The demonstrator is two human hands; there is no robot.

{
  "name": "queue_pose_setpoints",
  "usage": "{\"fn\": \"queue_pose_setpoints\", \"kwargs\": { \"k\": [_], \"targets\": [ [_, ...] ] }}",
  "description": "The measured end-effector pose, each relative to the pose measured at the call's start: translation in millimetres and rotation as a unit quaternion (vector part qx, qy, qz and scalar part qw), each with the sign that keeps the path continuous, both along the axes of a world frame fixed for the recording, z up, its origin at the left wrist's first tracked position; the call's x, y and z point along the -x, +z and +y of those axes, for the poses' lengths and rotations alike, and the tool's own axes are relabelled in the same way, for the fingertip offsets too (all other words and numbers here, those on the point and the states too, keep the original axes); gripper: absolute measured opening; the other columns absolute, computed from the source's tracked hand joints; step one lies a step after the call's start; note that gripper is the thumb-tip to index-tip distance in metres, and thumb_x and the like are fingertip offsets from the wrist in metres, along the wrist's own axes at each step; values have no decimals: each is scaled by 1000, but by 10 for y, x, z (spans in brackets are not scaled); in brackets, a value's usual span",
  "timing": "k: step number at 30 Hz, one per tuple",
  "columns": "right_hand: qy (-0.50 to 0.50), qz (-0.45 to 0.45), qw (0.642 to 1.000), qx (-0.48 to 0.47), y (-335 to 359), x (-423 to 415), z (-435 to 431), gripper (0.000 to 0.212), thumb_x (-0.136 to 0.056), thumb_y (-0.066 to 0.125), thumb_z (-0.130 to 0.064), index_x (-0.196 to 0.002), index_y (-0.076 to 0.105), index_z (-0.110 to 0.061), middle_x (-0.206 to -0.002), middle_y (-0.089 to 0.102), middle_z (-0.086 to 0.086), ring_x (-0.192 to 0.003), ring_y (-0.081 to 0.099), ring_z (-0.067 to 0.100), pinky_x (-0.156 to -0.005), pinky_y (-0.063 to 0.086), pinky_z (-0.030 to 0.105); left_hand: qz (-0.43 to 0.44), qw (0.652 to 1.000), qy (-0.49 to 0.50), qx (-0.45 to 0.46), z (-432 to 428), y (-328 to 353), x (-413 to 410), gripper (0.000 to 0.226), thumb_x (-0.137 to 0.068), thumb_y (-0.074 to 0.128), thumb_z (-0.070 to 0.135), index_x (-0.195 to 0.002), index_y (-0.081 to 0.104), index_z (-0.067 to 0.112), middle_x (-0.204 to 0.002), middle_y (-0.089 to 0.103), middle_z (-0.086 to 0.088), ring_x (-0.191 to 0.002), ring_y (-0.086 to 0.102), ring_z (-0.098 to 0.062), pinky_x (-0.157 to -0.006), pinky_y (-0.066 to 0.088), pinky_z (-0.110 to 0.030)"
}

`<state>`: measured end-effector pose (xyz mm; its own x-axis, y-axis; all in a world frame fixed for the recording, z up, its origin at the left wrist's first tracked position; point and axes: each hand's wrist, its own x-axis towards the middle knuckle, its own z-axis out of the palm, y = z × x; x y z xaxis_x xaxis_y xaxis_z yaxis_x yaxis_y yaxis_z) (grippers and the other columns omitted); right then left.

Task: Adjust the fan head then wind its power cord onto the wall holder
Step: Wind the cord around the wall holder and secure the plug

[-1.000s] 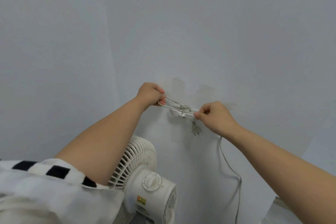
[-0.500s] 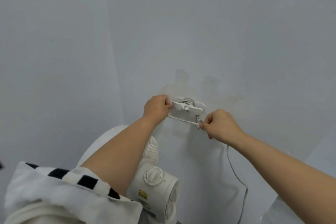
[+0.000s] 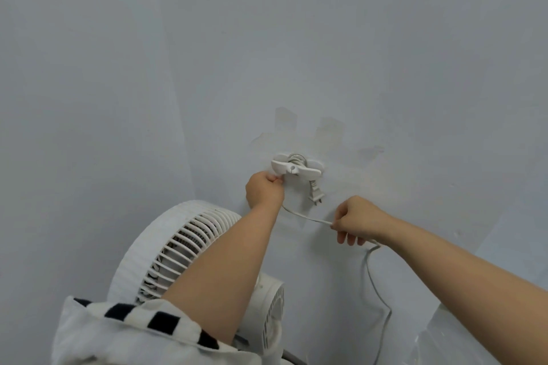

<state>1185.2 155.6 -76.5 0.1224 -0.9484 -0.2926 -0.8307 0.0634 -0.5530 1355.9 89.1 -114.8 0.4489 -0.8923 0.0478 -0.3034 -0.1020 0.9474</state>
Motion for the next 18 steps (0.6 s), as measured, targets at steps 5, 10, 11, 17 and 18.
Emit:
{"fn": "queue_pose_setpoints", "kwargs": {
  "k": [5,10,11,17,18],
  "targets": [
    [9,-73,997,2,-22,-38,18,23,-93,53,-24,-79,64,-9,-55,55,3,-45,45,14,-44,37,21,179,983,-6,-33,48,18,91,26,-86,59,3,-61,55,11,-60,58,-2,-39,60,-11,-72,59,-36],
    [-4,23,999,36,-80,15,-18,23,-90,53,-18,-74,65,-8,-51,54,4,-41,43,16,-42,39,21,280,958,-44,-34,142,35,142,25,-82,51,-9,-63,52,8,-60,59,-4,-67,65,-22,-70,54,-27],
    [-13,46,998,38,-109,41,-28,24,-90,52,-17,-74,66,-6,-53,57,4,-41,45,17,-42,41,22,286,957,-50,-28,172,40,167,22,-82,49,-9,-67,53,6,-65,60,-7,-71,64,-25,-71,55,-26],
    [-56,141,981,120,-337,99,-48,29,-82,50,-10,-54,47,-11,-69,63,12,-62,61,28,-62,52,27,196,973,-119,1,272,-51,286,19,-79,58,-1,-78,48,16,-79,56,-7,-80,60,-25,-80,51,-30],
    [-58,149,978,135,-351,91,-46,28,-82,50,-9,-55,43,-12,-76,63,15,-71,61,30,-65,48,26,156,978,-137,3,288,-59,286,18,-78,63,2,-78,52,16,-77,56,-3,-81,58,-23,-81,49,-29]
  ]
}}
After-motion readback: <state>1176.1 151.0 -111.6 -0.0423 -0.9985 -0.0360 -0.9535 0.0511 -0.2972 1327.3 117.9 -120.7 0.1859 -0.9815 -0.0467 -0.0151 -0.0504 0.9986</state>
